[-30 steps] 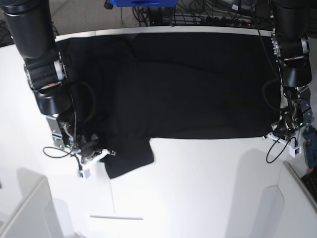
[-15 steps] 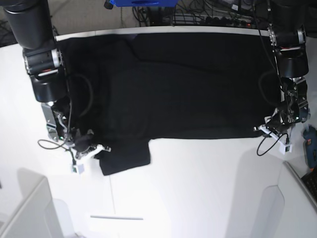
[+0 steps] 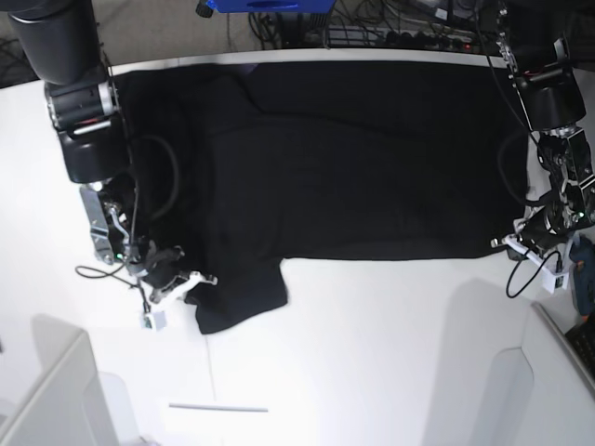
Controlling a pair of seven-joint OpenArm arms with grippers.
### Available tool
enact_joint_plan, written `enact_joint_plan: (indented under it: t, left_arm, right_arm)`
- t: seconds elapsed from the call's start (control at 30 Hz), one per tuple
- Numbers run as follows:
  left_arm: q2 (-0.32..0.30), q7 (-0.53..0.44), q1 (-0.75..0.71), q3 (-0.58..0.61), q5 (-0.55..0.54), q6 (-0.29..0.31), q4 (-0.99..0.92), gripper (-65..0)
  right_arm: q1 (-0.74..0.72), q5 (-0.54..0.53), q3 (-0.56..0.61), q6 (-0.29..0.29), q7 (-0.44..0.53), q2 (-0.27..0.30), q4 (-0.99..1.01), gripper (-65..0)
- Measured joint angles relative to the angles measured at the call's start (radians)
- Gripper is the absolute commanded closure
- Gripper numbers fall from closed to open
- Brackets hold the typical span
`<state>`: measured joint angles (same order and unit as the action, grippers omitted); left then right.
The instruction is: Fold the T-shirt properly
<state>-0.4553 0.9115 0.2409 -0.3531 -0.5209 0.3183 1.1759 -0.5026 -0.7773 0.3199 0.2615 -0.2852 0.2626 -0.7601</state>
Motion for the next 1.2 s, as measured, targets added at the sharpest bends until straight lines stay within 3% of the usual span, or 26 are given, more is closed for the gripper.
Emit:
enact_joint_plan:
  t: [0.1, 0.37, 0.5, 0.63, 0.7, 0.87, 1.2]
  left_arm:
    - [-0.009, 0.001, -0.011, -0.006, 0.005, -0.006, 0.002, 0.0]
    - [-0.011, -0.002, -0.077, -0.004, -0.167, -0.007, 0.064, 0.0]
    - [-0.011, 0.042, -0.129, -0.005, -0.162, -0.009, 0.116, 0.0]
    - [-0.008, 0.046, -0.176, -0.049, -0.182, -0.003, 0.221, 0.0]
    - [-0.008, 0.112, -0.184, -0.103, -0.176, -0.004, 0.243, 0.0]
    - [-0.012, 0.180, -0.194, -0.156, -0.166, -0.004, 0.308, 0.0]
    - [-0.001, 0.220, -0.262, -0.196, -0.177, -0.003, 0.378, 0.0]
  right_arm:
    - [0.034, 0.003, 0.000, -0.067, -0.003, 0.013, -0.063, 0.0]
    - [0.114, -0.001, 0.000, -0.125, -0.006, 0.071, -0.266, 0.0]
    - [0.175, -0.002, -0.003, -0.128, -0.011, 0.100, -0.350, 0.0]
    - [0.234, -0.003, -0.148, -0.127, -0.074, 0.093, -0.414, 0.0]
    - [0.254, -0.002, -0.205, -0.129, -0.113, 0.097, -0.439, 0.0]
    - [0.300, -0.001, -0.259, -0.130, -0.162, 0.092, -0.529, 0.0]
    - [0.420, 0.000, -0.378, -0.130, -0.266, 0.089, -0.658, 0.0]
